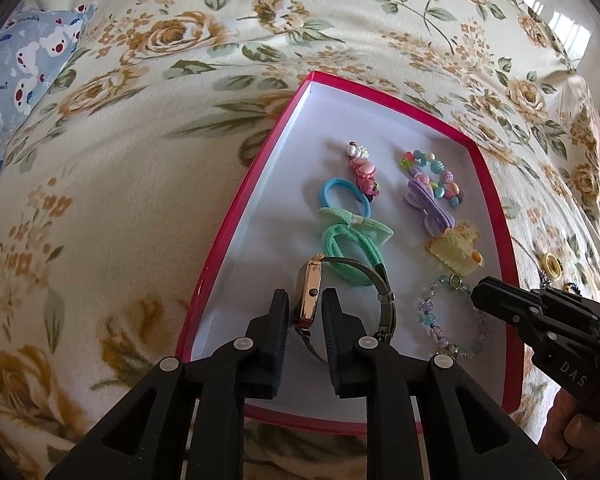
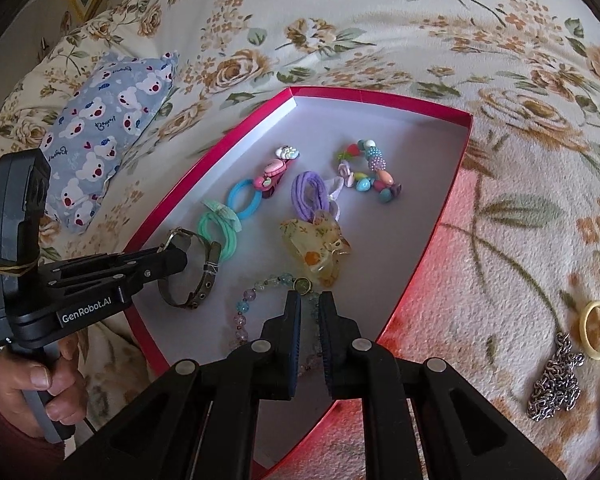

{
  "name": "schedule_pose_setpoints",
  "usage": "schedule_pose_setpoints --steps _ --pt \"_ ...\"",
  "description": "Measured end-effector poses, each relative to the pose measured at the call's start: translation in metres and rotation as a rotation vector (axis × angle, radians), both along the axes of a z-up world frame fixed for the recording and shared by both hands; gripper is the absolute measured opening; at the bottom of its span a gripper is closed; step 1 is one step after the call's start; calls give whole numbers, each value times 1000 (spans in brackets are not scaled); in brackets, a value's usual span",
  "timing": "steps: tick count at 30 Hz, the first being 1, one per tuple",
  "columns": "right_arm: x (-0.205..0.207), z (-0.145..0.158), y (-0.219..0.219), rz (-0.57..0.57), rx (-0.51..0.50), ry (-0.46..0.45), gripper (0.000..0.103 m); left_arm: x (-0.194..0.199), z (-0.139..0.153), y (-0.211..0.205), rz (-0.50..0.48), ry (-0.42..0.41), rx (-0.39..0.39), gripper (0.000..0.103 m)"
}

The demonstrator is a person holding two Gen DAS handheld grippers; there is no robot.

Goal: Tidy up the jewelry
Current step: 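Open the left tool to release the watch while the right tool releases the bracelet in the box, then move both open tools back over the remaining jewelry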

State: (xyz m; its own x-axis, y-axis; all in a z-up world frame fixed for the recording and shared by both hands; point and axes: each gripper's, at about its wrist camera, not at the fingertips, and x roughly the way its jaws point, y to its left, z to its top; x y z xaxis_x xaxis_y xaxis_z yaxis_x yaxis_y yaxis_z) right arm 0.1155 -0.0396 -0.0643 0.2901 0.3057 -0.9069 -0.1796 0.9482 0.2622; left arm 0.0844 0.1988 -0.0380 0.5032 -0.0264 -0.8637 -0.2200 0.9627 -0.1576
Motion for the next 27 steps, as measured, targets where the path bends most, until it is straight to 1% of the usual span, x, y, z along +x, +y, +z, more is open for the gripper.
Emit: schedule_pose_setpoints --steps 2,4,6,8,10,11,12,13,17,19,22,24,27 --pt "0 1 -1 -7 14 2 14 -1 1 0 7 2 0 21" --pt "-1 4 -4 -16 37 1 16 -2 5 0 11 -3 -6 25" --pt "-4 12 -8 -27 61 -13 24 -5 9 0 12 -8 -13 37" --pt "-7 20 -11 -35 81 -32 27 -8 16 -1 13 -22 -11 42" --pt "-11 29 -17 -45 93 -53 28 -11 22 -4 13 -36 -15 44" --pt "-14 35 -22 -54 98 -64 32 -13 25 -5 14 -41 -18 45" --pt "-18 40 -27 -67 101 -74 35 -15 27 -6 15 -45 -23 49" --pt "-21 44 -33 -80 102 -83 36 -17 29 -7 17 -48 -27 51" --pt "-34 58 -61 -144 93 -103 38 -24 39 -17 8 -69 -58 58" --pt "-42 63 -76 -177 84 -107 40 -26 44 -23 -8 -78 -75 59" --pt "-56 70 -103 -239 62 -116 42 -29 48 -33 -36 -84 -104 67" --pt "-64 74 -117 -270 50 -120 47 -30 47 -43 -63 -76 -129 69" --pt "-78 80 -141 -330 20 -132 49 -29 45 -56 -93 -60 -138 71"
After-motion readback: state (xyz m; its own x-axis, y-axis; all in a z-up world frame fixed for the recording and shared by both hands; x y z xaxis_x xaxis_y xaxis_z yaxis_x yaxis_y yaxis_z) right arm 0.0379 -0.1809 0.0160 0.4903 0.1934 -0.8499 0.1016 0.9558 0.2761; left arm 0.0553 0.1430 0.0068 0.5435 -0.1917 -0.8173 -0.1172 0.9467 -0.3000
